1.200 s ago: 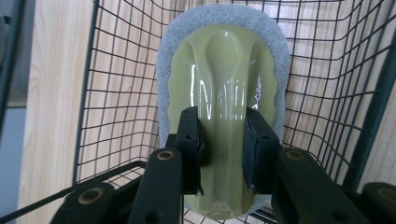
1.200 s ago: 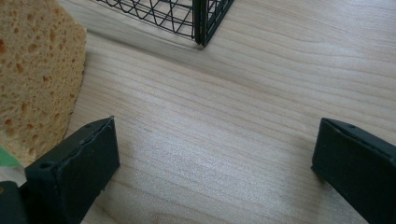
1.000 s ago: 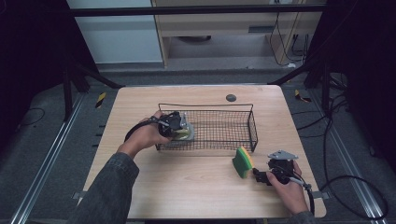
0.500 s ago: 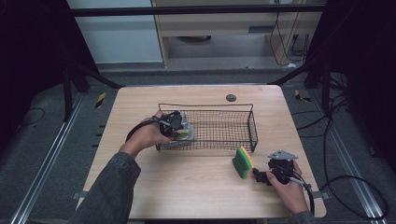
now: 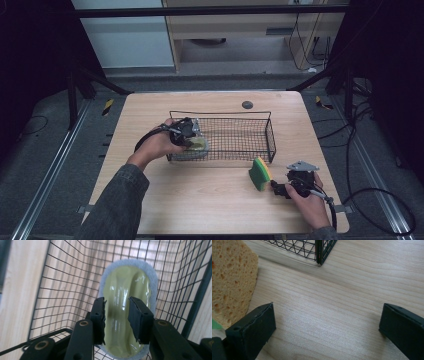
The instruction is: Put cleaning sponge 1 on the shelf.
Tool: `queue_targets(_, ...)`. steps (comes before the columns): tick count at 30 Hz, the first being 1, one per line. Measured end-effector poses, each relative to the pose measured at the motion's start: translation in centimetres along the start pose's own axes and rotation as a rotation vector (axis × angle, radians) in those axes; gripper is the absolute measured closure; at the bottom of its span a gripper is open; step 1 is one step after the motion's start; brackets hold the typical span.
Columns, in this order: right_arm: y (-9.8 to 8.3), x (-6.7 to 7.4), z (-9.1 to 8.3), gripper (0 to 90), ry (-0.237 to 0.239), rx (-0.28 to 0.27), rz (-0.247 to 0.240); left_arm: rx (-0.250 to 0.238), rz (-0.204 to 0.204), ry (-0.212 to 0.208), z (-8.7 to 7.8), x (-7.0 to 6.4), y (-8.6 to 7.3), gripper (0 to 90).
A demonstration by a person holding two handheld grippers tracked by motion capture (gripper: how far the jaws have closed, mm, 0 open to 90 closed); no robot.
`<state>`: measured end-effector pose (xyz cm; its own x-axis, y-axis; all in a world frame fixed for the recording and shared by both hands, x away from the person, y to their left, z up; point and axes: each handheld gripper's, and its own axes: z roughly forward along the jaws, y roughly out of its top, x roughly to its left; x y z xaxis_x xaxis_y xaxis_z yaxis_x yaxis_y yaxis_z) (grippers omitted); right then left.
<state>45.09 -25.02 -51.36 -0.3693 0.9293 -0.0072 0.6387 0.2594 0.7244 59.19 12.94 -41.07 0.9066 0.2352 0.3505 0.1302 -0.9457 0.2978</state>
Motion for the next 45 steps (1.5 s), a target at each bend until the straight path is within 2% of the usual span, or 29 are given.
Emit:
queue_targets(6, 0.0, 0.0, 0.0, 0.8, 0.000, 0.001, -0.001, -0.052, -0.038, 0.019, -1.6, 0.1, 0.0, 60.1)
queue_targets(13, 0.0, 0.0, 0.0, 0.8, 0.000, 0.000, 0.001, -0.069, -0.062, 0.058, -2.5, 0.2, 0.3, 52.4)
queue_targets(17, 0.0, 0.0, 0.0, 0.8, 0.001, 0.000, 0.002, -0.068, -0.078, 0.074, -2.9, 0.1, 0.3, 43.5)
queue_targets(22, 0.0, 0.0, 0.0, 0.8, 0.000, 0.000, 0.001, -0.068, -0.103, 0.062, -3.2, 0.0, 0.2, 29.5)
queue_targets(25, 0.0, 0.0, 0.0, 0.8, 0.001, 0.000, 0.001, -0.087, -0.135, 0.071, -3.6, 0.0, -0.1, 20.7)
queue_targets(32, 0.0, 0.0, 0.0, 0.8, 0.000, 0.000, 0.001, -0.116, -0.209, 0.065, -4.3, 0.1, -0.7, 8.7)
queue_targets(37, 0.0, 0.0, 0.0, 0.8, 0.000, 0.000, 0.000, -0.157, -0.246, 0.059, -4.8, 0.0, -1.1, 4.3)
queue_targets(38, 0.0, 0.0, 0.0, 0.8, 0.000, 0.000, 0.001, -0.161, -0.248, 0.051, -4.9, -0.1, -1.2, 3.7)
queue_targets(40, 0.0, 0.0, 0.0, 0.8, 0.000, 0.000, 0.001, -0.165, -0.240, 0.066, -5.1, -0.4, -1.3, 4.0)
queue_targets(45, 0.0, 0.0, 0.0, 0.8, 0.000, 0.000, 0.001, -0.173, -0.260, 0.059, -5.6, -1.1, -1.5, 4.0)
